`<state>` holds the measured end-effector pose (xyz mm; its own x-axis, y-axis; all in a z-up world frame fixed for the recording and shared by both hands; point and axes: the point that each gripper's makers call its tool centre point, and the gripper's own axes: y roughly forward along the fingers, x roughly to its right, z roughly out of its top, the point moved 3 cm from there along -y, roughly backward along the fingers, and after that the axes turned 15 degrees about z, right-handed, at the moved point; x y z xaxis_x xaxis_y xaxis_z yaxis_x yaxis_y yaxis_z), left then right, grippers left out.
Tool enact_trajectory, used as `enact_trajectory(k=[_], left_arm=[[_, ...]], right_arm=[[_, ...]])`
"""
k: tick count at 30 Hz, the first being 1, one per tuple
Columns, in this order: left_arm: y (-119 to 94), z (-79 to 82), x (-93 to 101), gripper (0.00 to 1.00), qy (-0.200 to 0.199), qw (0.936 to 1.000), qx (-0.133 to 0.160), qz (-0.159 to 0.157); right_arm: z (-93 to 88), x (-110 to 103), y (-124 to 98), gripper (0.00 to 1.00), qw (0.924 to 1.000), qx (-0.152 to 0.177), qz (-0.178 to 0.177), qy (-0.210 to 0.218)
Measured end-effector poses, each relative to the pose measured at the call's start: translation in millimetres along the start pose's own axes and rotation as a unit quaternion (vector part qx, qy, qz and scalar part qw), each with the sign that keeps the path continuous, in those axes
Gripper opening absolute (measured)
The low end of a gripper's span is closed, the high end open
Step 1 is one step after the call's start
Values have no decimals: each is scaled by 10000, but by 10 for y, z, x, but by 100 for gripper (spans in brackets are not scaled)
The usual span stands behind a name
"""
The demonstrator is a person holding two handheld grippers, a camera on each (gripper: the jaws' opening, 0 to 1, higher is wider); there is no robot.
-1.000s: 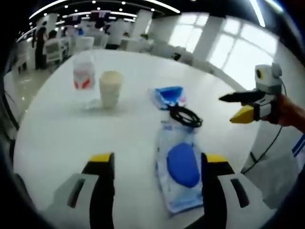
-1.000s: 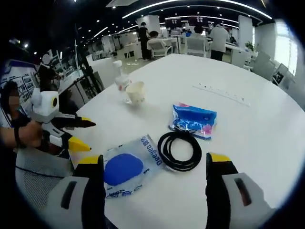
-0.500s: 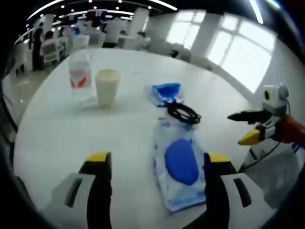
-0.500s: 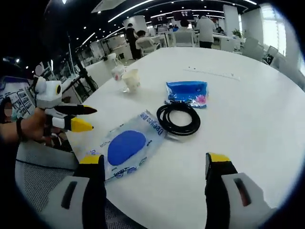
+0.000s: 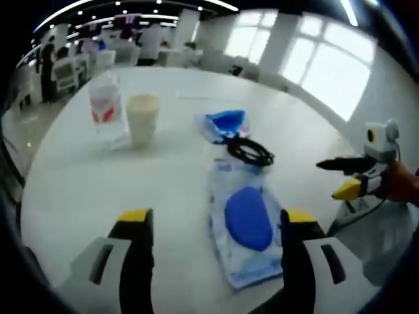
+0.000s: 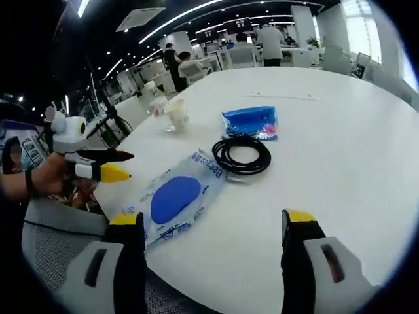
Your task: Arrange the tabletop items into an orderly group along one side of the table until the central work area is clear of visible clutter.
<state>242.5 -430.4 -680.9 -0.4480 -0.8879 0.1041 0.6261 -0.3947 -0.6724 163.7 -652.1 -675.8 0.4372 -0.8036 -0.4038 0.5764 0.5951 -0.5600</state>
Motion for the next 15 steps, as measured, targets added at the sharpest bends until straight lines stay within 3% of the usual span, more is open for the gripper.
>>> enact_trajectory(k=[15], left_arm=[[28,-11,24,76,96,9999,-11,-65]], right_arm=[[-99,36,-58,83,9999,35,-15,167]])
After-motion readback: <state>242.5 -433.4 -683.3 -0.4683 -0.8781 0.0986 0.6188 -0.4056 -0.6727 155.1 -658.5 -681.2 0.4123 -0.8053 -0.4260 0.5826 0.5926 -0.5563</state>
